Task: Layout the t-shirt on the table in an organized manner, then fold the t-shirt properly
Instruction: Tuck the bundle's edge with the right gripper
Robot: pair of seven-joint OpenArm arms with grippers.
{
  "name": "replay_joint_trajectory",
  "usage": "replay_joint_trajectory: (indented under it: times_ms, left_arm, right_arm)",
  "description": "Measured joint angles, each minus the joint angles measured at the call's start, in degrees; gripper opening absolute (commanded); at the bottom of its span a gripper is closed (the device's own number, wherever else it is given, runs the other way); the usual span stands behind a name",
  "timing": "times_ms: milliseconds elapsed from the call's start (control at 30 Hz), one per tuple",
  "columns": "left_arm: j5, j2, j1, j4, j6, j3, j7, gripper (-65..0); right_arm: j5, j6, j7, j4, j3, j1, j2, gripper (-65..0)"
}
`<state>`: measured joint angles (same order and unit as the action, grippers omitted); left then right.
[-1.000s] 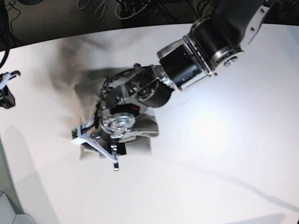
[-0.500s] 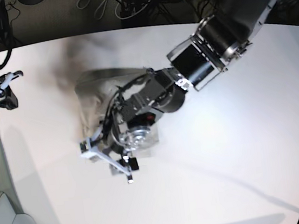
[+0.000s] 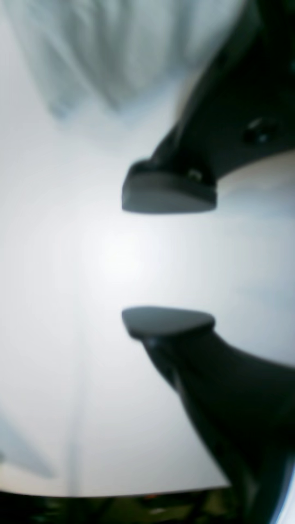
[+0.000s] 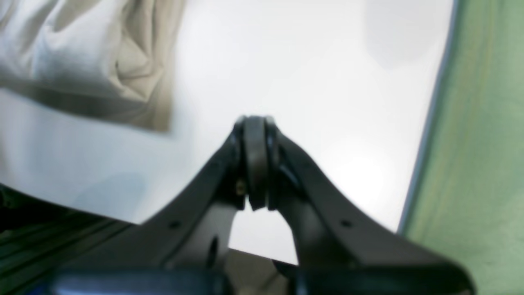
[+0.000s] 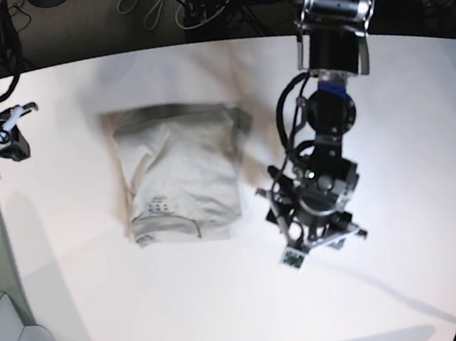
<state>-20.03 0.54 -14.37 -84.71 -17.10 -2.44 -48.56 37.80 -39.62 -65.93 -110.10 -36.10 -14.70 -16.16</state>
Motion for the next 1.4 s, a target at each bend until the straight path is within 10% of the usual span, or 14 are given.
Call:
replay_joint_trajectory:
  times_ms: [133, 667, 1200, 1400]
  left_arm:
    - [1.86, -1.29, 7.96, -6.03, 0.00, 9.03, -0.52, -65.0]
    - [27.26, -8.96, 35.54, -29.38, -0.26, 39.98, -16.39, -64.9]
    - [36.17, -11.06, 41.99, -29.33, -0.09, 53.35, -15.56, -64.9]
    - [36.41, -11.32, 41.35, -28.26, -0.07, 53.31, -15.50, -64.9]
  right_arm:
    - [-0.48, 0.02, -0.22, 0.00, 0.28, -1.22, 0.15, -65.0]
    - [-0.24, 0.00, 1.51, -1.27, 27.65, 10.34, 7.61, -65.0]
    - [2.36, -0.11, 21.07, 33.24, 28.13, 11.78, 5.66, -65.0]
    - [0.28, 0.11, 18.49, 23.06, 27.58, 7.69, 3.28, -65.0]
